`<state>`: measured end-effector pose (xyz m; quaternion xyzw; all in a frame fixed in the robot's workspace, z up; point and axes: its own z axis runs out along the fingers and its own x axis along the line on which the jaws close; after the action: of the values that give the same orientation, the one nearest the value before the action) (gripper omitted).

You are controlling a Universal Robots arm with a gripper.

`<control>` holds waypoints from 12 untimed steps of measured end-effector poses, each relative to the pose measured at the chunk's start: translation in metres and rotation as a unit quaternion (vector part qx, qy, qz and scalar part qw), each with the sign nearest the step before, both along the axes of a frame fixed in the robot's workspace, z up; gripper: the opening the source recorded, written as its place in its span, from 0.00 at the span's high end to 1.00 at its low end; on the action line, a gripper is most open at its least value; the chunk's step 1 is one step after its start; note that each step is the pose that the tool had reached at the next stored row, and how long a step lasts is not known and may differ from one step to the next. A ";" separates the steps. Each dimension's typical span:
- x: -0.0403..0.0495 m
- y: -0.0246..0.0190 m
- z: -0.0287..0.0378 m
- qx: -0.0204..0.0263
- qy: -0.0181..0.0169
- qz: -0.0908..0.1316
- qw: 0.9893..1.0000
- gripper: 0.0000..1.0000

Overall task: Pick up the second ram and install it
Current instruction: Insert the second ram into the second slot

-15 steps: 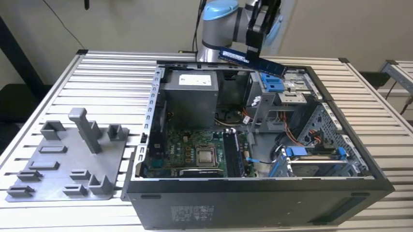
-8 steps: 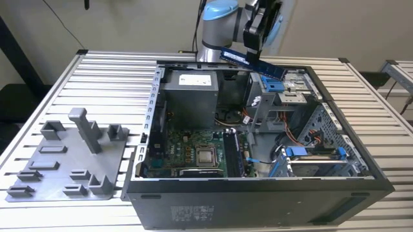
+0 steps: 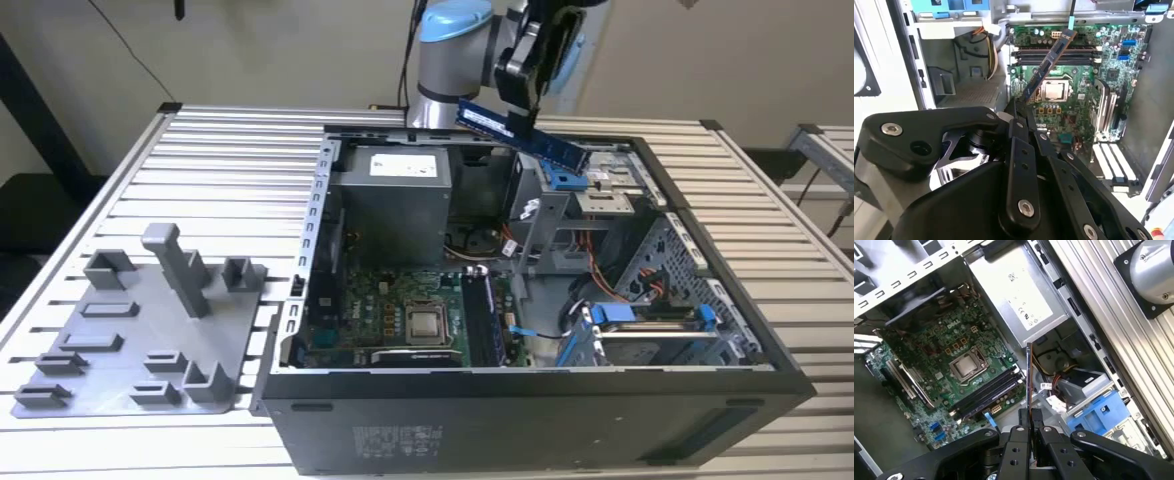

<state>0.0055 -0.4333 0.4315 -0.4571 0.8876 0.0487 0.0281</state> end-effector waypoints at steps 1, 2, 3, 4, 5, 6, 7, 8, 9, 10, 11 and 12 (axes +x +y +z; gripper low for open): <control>-0.0001 0.0001 -0.0005 0.000 0.000 -0.005 1.000 0.87; -0.0002 0.0001 -0.0011 0.000 0.000 -0.010 1.000 0.87; -0.0003 0.0001 -0.0016 0.000 0.001 -0.016 1.000 0.87; -0.0004 0.0002 -0.0022 0.000 0.001 -0.021 1.000 0.87; -0.0005 0.0002 -0.0028 0.000 0.001 -0.027 1.000 0.87; -0.0006 0.0003 -0.0033 0.000 0.001 -0.032 0.999 0.87; -0.0006 0.0003 -0.0038 0.000 0.001 -0.038 0.999 0.87; -0.0007 0.0003 -0.0041 0.000 0.002 -0.043 0.999 0.87; -0.0008 0.0004 -0.0045 0.000 0.002 -0.048 0.999 0.87; -0.0010 0.0004 -0.0049 0.000 0.002 -0.053 0.999 0.87; -0.0011 0.0004 -0.0053 0.000 0.003 -0.058 0.998 0.87; -0.0012 0.0003 -0.0056 0.000 0.003 -0.062 0.998 0.87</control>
<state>0.0043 -0.4330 0.4259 -0.4006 0.9145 0.0482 0.0283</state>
